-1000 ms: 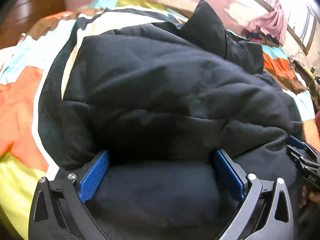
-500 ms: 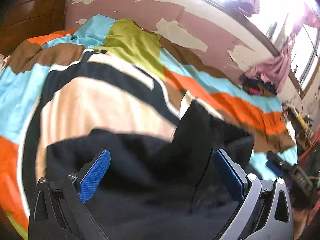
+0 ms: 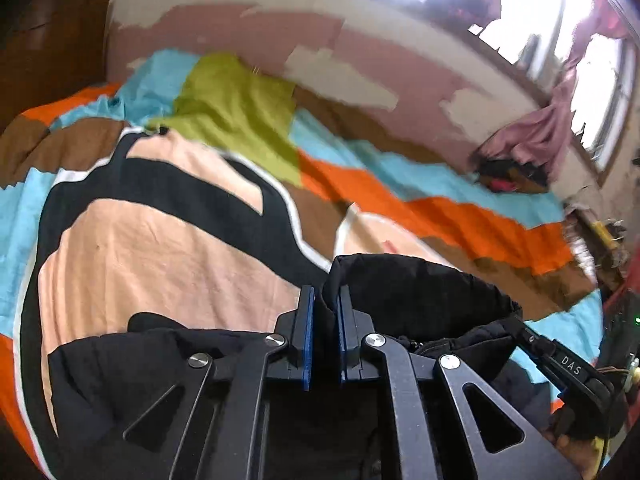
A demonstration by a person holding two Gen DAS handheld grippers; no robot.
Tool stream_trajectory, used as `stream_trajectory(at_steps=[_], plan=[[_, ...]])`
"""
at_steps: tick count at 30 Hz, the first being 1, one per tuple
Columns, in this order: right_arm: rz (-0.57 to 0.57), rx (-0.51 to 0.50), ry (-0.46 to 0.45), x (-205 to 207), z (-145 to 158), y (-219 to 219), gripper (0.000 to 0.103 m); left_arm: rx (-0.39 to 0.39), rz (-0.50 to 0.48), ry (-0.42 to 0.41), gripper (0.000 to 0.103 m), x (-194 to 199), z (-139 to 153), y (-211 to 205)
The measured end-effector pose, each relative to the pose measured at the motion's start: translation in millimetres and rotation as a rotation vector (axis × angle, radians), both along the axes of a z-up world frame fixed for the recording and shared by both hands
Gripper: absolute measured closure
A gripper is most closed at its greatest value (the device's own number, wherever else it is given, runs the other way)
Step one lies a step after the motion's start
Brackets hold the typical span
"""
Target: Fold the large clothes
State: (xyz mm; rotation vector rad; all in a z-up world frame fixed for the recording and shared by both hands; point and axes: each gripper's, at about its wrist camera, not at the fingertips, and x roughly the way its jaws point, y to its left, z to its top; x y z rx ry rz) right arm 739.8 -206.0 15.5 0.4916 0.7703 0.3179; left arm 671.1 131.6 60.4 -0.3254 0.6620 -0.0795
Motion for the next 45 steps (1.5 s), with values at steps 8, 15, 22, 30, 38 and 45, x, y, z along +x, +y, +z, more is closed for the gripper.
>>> stream_trajectory(at_steps=[8, 15, 22, 30, 38, 45], plan=[[0.123, -0.08, -0.114, -97, 49, -21, 0.093, -0.028, -0.056, -0.092, 0.099, -110, 15, 14], [0.241, -0.254, -0.27, -233, 59, -15, 0.096, 0.037, -0.13, -0.115, 0.1, -216, 6, 5], [0.224, -0.381, -0.223, -256, 1, 1, 0.096, 0.055, -0.102, -0.004, 0.1, -216, -46, -13], [0.208, -0.434, -0.119, -216, -58, 14, 0.096, 0.104, -0.081, 0.052, 0.1, -169, -86, -20], [0.23, -0.403, -0.074, -209, -67, 10, 0.095, 0.182, -0.094, 0.03, 0.094, -169, -92, -28], [0.247, -0.337, -0.123, -240, -32, -25, 0.049, 0.352, -0.188, -0.047, 0.073, -210, -58, -29]])
